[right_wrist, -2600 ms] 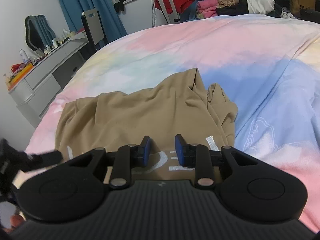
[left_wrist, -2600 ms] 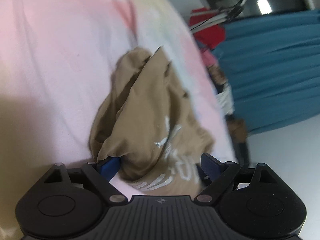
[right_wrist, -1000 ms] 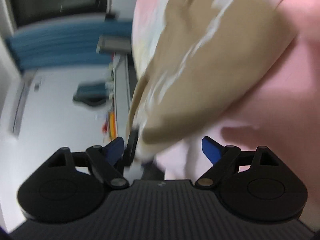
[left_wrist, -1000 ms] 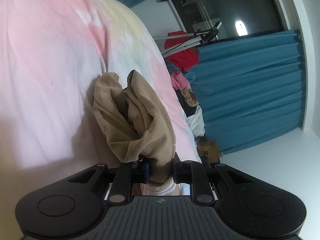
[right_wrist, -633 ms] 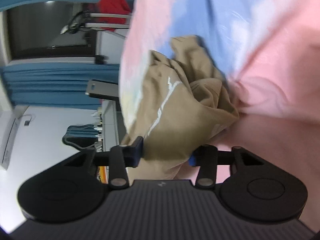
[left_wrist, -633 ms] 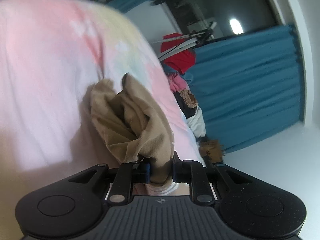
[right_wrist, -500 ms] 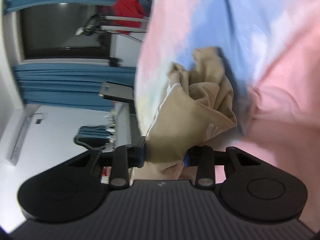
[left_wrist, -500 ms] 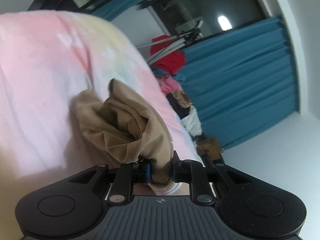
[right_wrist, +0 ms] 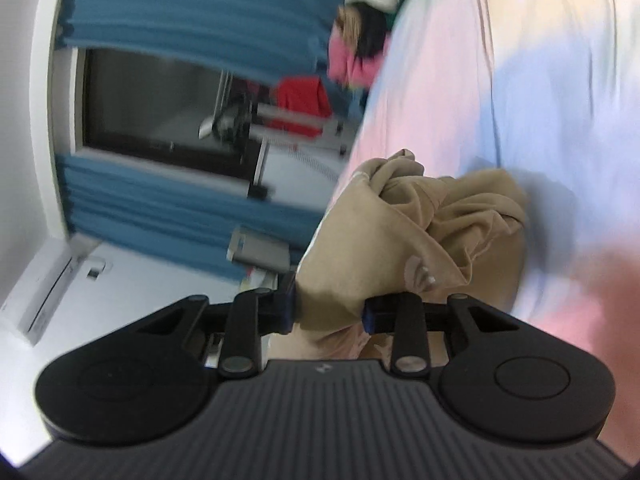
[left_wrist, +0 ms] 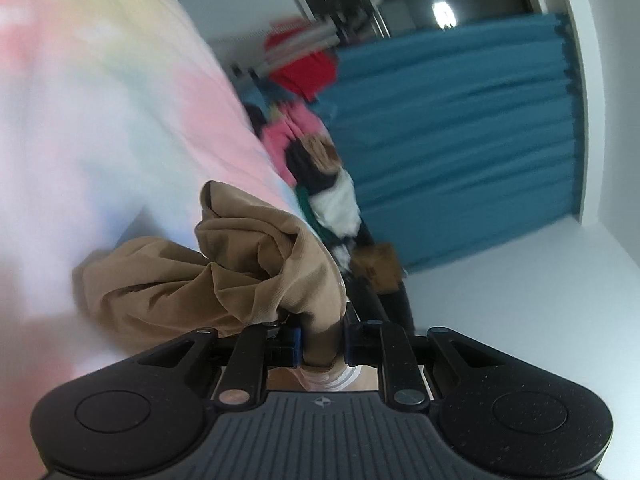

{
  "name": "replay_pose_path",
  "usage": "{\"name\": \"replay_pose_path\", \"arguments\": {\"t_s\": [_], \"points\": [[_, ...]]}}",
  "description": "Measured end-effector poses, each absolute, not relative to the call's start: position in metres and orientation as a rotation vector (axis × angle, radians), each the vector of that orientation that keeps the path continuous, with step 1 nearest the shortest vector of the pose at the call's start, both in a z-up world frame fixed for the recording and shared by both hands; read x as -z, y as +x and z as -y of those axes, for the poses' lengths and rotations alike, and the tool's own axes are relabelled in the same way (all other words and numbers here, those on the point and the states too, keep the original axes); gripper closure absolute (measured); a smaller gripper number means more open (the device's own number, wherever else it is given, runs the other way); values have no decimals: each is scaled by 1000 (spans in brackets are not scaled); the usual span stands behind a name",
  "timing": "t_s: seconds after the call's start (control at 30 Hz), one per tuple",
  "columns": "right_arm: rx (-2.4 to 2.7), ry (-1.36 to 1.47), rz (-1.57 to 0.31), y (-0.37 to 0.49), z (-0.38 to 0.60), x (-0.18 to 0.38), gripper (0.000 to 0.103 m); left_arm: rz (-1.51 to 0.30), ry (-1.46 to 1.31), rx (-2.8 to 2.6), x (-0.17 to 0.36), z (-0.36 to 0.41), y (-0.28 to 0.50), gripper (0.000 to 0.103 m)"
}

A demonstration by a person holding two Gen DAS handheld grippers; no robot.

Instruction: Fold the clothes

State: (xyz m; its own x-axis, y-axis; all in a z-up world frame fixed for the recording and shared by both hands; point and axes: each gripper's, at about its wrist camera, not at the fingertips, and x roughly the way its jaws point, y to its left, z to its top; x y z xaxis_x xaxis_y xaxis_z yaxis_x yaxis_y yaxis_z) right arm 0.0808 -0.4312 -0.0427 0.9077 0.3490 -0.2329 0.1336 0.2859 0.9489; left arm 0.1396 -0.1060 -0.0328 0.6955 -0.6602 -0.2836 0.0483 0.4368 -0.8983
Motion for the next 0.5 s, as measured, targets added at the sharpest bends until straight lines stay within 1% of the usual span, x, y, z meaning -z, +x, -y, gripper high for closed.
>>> {"name": "replay_pose_path", "arguments": {"t_s": [0.1, 0.23, 0.3, 0.43, 0.5], "points": [[-66, 1222, -409, 97, 477, 13, 69, -727, -1002, 524, 10, 170, 184, 85], [46, 1121, -366, 119, 536, -28, 69, -697, -902, 584, -24, 253, 227, 85], [93, 1072, -325, 123, 554, -38, 69, -708, -855, 602, -28, 285, 242, 85], [172, 1007, -282, 128, 578, -22, 69, -766, -766, 595, -11, 329, 260, 84], [202, 1008, -329, 129, 579, 7, 69, -795, -711, 588, 14, 335, 263, 84]]}}
